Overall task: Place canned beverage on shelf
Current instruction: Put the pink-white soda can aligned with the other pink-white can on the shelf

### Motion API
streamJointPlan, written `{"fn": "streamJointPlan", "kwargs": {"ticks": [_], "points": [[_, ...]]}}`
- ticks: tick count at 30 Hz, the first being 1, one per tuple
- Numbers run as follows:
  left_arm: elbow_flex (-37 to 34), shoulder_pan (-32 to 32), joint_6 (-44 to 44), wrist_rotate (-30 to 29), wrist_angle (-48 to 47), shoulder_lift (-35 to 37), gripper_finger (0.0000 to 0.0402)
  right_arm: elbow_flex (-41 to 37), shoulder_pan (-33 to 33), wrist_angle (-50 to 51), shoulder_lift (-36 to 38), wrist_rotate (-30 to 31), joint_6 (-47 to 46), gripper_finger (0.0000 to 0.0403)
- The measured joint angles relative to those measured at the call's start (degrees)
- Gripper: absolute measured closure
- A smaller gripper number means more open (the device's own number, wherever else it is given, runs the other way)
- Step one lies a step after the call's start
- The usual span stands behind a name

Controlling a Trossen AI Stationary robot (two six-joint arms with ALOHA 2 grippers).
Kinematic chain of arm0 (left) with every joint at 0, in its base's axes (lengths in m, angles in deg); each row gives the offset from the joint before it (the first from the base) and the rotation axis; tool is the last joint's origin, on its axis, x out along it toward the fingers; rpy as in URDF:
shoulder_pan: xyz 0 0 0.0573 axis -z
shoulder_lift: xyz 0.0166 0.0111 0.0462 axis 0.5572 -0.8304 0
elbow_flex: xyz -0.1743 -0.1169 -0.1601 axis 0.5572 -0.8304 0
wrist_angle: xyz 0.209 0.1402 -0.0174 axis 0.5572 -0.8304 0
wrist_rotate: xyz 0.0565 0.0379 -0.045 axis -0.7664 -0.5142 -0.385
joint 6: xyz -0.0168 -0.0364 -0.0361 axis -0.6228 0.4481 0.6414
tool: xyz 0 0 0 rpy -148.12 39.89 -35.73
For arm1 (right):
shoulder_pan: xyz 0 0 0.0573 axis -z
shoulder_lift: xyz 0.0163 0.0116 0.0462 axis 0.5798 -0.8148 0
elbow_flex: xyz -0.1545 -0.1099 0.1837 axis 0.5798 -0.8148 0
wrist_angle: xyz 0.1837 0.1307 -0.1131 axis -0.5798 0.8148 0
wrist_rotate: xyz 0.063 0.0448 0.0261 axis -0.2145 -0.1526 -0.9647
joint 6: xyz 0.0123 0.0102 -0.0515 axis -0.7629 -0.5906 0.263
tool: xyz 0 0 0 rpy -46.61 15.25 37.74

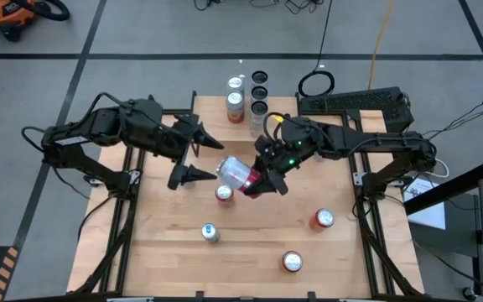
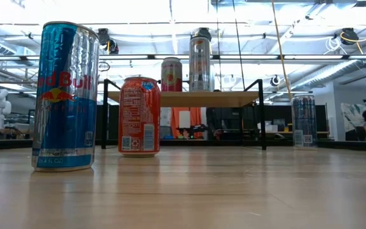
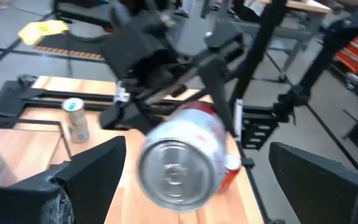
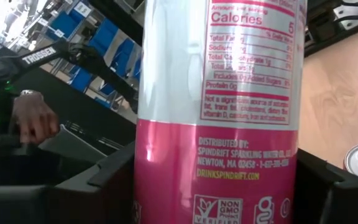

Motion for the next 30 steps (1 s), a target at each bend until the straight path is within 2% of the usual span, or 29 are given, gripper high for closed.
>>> {"fn": "streamJointPlan", "kwargs": {"ticks": [18,30], "points": [[0.07,-3.41,-0.76,5.5,-0.22,-4.27,0.0002,-0.02,0.27,0.73,0.0,-0.04,-0.42,0.0126],[-0.07,-3.67,0.16,6.08,-1.1,-0.45,0.0002,0.07,0.09,-1.06,0.04,-0.25,0.38,0.0126]]}}
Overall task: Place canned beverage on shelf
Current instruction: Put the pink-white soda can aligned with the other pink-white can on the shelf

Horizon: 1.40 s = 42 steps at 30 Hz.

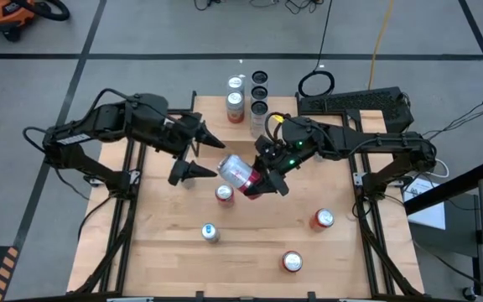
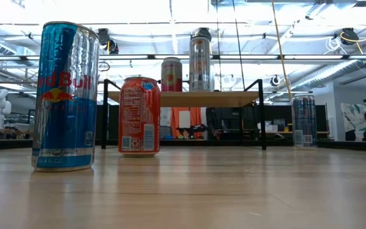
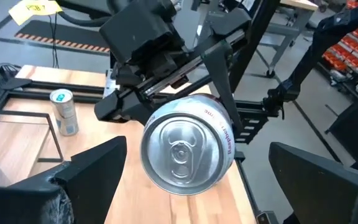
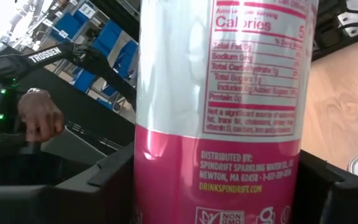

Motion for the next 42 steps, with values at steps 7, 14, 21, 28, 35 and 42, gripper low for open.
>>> {"fn": "streamJointPlan", "kwargs": {"ticks": [7,14,21,28,35,42], "points": [[0.0,0.02,-4.4,1.33,0.98,-1.25,0.0002,0.0,0.02,-1.08,0.0,-1.41,-0.22,0.0126],[0.0,-0.47,-5.21,4.36,2.26,-3.62,0.0002,0.0,0.02,-2.31,0.0,-1.35,-0.36,0.0126],[0.0,-0.42,-4.31,10.8,3.21,-5.78,0.0001,-0.02,-0.11,-1.9,0.0,-1.81,-0.38,0.0126],[0.0,-0.44,-4.1,10.59,4.29,-5.9,0.0028,0.0,-0.06,-2.31,-0.11,-1.37,-0.02,0.0126],[0.0,-0.44,-4.31,9.69,3.72,-5.9,0.0083,0.0,-0.04,-2.1,-0.18,-1.22,1.08,0.0126],[0.0,-0.42,-4.59,9.64,3.19,-5.81,0.0109,0.0,-0.07,-1.9,-0.22,0.83,-0.26,0.0115]]}}
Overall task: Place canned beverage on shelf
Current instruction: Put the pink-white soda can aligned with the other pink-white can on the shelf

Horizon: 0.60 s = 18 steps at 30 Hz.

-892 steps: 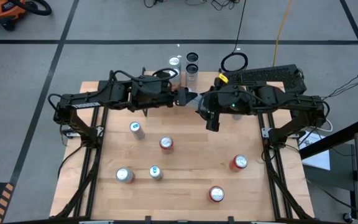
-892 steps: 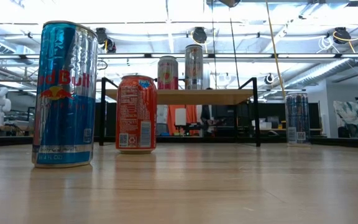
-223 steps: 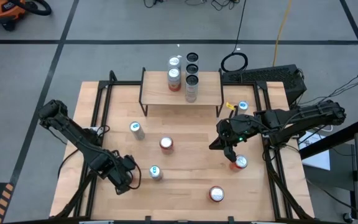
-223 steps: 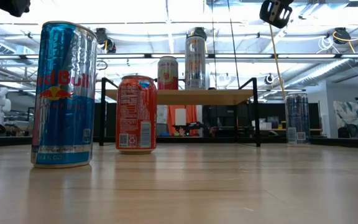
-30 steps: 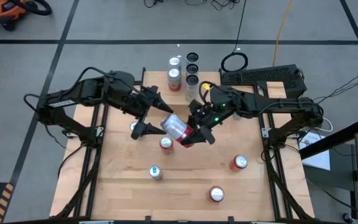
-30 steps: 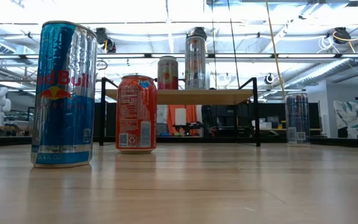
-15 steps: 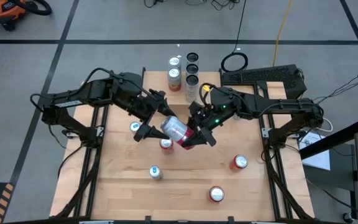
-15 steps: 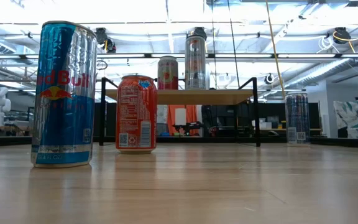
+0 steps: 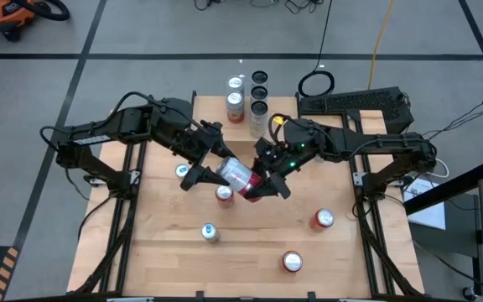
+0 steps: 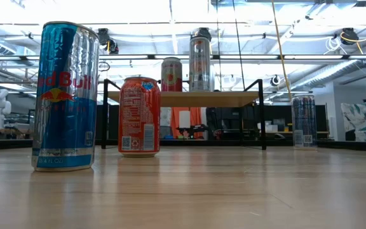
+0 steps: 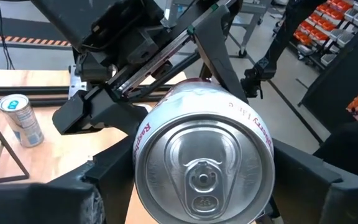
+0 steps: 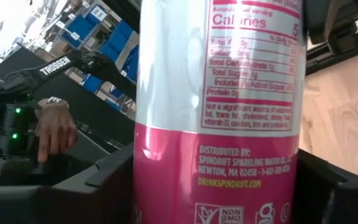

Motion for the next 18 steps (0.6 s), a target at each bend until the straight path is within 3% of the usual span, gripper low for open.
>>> {"fn": "streamJointPlan", "kwargs": {"ticks": [10,18], "points": [[0.0,-0.85,11.31,-1.71,-3.08,-0.04,0.0112,0.0,0.38,2.2,1.31,6.54,0.1,0.0037],[0.0,-2.2,25.89,-6.18,-4.89,-0.09,0.0112,0.04,0.11,11.02,5.96,20.09,6.17,0.003]]}}
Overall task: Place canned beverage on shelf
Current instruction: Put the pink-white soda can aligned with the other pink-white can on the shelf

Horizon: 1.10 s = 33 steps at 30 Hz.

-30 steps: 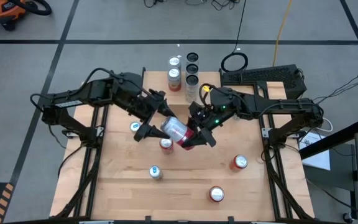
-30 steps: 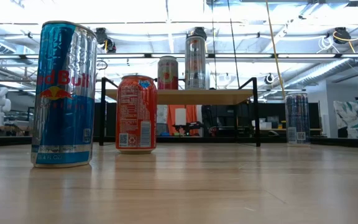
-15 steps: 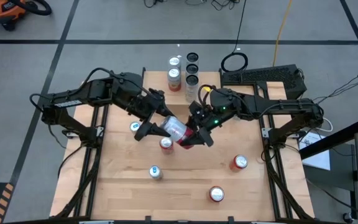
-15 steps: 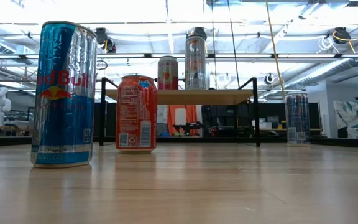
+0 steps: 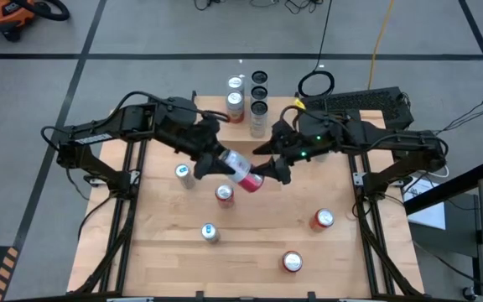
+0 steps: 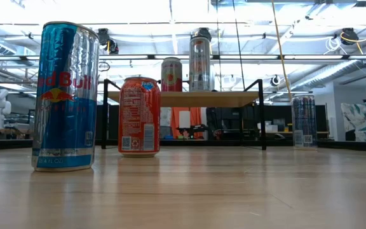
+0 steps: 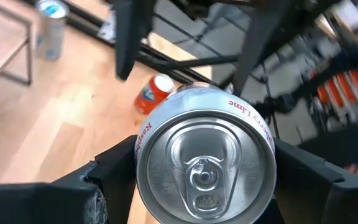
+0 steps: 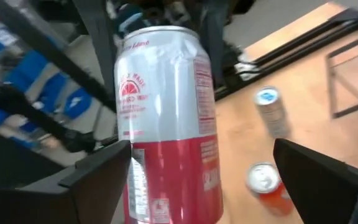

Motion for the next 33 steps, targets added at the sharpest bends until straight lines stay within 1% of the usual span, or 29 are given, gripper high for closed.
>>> {"fn": "streamJointPlan", "kwargs": {"ticks": [3,7,11,15,19,23,27,30,33], "points": [[0.0,-0.43,6.47,-3.58,-0.81,0.0,0.0112,0.0,-1.28,0.89,0.83,4.75,1.75,0.003],[0.0,-1.13,13.31,-8.0,-1.04,0.0,0.0112,-0.01,-3.57,3.23,0.96,8.93,4.38,0.003],[0.0,-1.03,19.64,-10.11,-1.09,0.0,0.011,-0.02,-5.03,4.48,0.66,11.91,6.12,0.003],[0.0,-1.12,23.0,-11.63,-0.97,0.0,0.0109,-0.04,-5.89,6.32,0.61,17.47,9.63,0.003],[0.0,-1.08,27.37,-12.44,-1.56,0.0,0.0108,-0.04,-5.95,6.41,0.61,18.6,13.55,0.003],[0.0,-0.97,30.09,-12.59,-1.56,0.0,0.0108,-0.04,-5.98,7.7,0.61,22.72,17.88,0.003],[0.0,-0.98,31.11,-13.87,-1.69,0.02,0.0107,-0.04,-5.85,7.69,0.61,22.92,21.0,0.003],[0.0,-0.97,31.55,-14.75,-1.76,0.02,0.0107,-0.04,-5.23,7.26,0.61,19.96,21.92,0.003],[0.0,-0.97,31.62,-14.95,-2.18,0.02,0.0107,-0.04,-5.14,7.22,0.61,19.79,22.81,0.003]]}}
